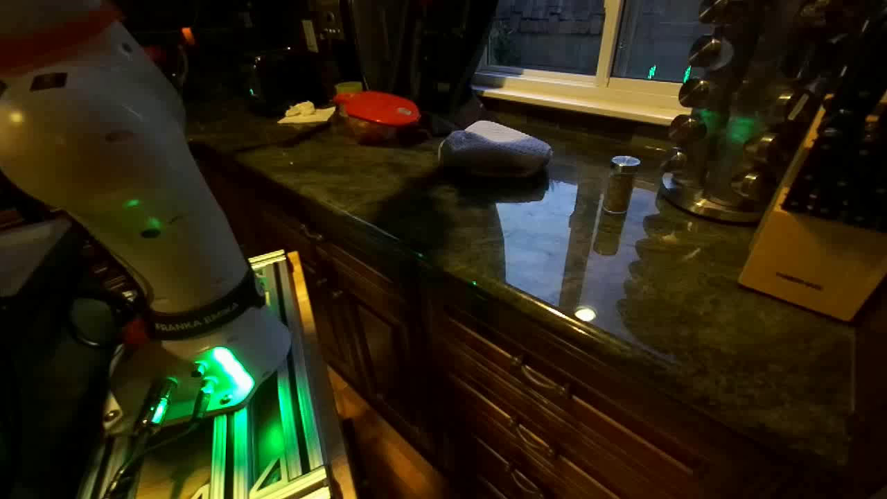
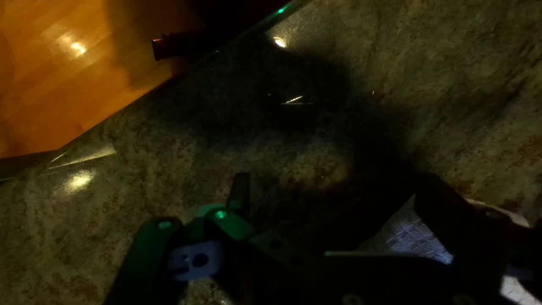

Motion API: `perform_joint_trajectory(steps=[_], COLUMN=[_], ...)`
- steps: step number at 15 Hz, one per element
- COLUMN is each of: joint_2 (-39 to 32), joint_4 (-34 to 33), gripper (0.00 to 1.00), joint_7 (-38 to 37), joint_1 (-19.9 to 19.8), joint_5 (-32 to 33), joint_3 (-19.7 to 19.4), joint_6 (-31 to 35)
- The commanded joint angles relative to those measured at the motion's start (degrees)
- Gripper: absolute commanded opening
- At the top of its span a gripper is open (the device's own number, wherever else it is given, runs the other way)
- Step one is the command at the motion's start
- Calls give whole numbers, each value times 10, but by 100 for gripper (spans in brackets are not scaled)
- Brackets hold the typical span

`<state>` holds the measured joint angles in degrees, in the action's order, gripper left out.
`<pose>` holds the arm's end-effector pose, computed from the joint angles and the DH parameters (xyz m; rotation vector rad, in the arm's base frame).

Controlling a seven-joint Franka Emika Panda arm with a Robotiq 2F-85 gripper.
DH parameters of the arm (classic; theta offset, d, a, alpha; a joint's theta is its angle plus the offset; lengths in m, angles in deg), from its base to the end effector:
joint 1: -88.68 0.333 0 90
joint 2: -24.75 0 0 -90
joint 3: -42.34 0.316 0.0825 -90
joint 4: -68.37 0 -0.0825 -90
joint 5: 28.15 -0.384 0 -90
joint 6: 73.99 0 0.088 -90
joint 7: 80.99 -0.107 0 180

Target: Turn the spice holder

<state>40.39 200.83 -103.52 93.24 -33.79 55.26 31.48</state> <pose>0.4169 0.1422 0.4345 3.0796 -0.2134 -0.3129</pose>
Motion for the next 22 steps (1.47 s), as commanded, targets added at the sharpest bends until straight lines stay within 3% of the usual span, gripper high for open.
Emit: perform_joint_trajectory(steps=[1, 14, 22], joint_2=[-1, -1, -45], joint_4=[-1, -1, -91], gripper=[100, 100, 100], joint_7=[-2, -2, 5], joint_1=[7, 7, -25], joint_5=[2, 2, 51], joint_3=[-7, -7, -45], joint_6=[-1, -1, 62])
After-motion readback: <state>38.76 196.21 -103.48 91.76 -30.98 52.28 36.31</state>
